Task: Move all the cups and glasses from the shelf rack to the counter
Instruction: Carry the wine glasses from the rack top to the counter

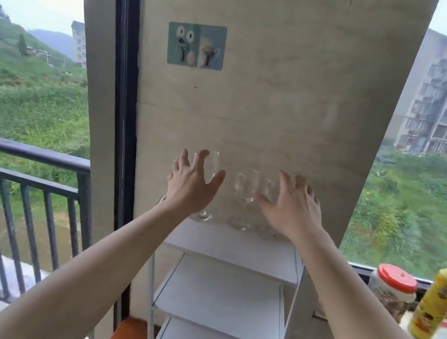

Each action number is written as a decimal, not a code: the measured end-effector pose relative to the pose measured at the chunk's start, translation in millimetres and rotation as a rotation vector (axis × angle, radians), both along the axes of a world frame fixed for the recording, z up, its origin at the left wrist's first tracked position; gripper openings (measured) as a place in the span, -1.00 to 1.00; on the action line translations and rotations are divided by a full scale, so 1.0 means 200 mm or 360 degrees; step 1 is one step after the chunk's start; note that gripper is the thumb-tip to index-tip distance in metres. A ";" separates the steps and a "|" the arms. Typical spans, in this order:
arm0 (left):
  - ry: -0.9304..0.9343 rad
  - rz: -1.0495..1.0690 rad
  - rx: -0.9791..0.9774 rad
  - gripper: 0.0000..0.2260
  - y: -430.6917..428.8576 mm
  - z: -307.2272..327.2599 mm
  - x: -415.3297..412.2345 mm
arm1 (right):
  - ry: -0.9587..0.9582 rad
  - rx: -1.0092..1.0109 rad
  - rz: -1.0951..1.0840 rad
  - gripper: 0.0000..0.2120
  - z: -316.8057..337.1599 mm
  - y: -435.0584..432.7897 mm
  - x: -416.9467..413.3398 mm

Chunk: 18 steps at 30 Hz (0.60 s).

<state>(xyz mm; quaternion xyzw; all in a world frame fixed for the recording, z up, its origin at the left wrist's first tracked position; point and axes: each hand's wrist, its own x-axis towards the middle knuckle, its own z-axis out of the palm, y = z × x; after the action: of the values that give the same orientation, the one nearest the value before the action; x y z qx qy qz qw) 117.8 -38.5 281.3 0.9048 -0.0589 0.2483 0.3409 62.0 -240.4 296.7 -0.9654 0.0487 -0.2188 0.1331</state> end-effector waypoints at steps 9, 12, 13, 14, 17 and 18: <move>-0.0281 -0.0137 -0.0337 -0.61 -0.02 -0.05 -0.01 | -0.0072 0.0179 0.0081 -0.67 -0.05 0.00 0.02; -0.0317 -0.0213 -0.0500 -0.58 -0.02 -0.05 -0.03 | -0.0065 0.0338 0.0159 -0.63 -0.05 -0.01 0.01; -0.0342 -0.0238 -0.0571 -0.53 -0.01 -0.05 -0.04 | -0.0090 0.0424 0.0206 -0.60 -0.05 -0.02 0.01; -0.0380 -0.0258 -0.0631 -0.47 -0.01 -0.04 -0.06 | -0.0143 0.0504 0.0265 -0.56 -0.04 -0.02 0.00; -0.0565 -0.0312 -0.0758 -0.37 0.02 0.01 -0.12 | -0.0391 0.0669 0.0431 -0.31 -0.02 -0.01 -0.04; -0.0637 -0.0317 -0.0805 -0.36 0.03 0.03 -0.15 | -0.0473 0.0730 0.0454 -0.23 -0.02 0.00 -0.06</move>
<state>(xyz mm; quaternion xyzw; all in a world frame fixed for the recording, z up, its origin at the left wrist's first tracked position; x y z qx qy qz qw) 88.1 -32.7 287.0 0.7147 -0.1492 0.3931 0.5590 49.5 -241.1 293.3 -0.8648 -0.0593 -0.3199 0.3825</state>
